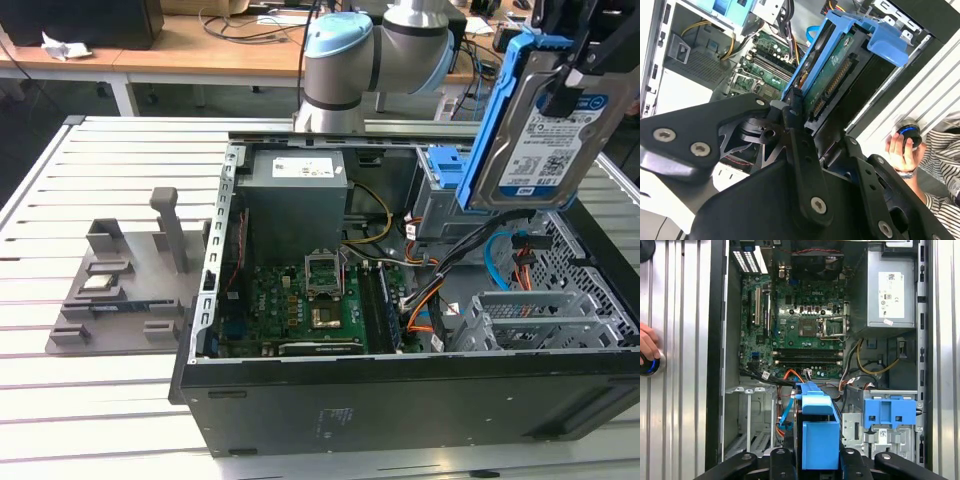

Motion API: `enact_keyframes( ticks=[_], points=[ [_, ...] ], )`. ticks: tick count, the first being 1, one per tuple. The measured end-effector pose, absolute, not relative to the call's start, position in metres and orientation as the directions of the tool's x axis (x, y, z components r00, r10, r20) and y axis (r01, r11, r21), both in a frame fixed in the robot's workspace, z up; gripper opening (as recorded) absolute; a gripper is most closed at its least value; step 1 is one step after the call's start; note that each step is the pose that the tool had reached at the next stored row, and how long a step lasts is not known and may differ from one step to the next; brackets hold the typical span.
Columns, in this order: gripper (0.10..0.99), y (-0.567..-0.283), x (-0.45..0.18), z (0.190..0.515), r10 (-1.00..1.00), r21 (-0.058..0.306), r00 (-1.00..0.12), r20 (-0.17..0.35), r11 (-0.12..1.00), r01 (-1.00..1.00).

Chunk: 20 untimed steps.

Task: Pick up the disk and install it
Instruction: 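Pick up the disk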

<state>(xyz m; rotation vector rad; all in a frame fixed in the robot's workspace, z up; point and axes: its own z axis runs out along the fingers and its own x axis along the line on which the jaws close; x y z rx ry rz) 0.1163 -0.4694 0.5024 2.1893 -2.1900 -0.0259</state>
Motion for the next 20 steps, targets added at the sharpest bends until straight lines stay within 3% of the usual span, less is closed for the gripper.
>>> enact_keyframes(
  ticks=[20],
  points=[
    [0.365, -0.508, 0.116, 0.502, -1.000, 0.043, 0.000, 0.020, 0.001, -0.999]
  ],
)
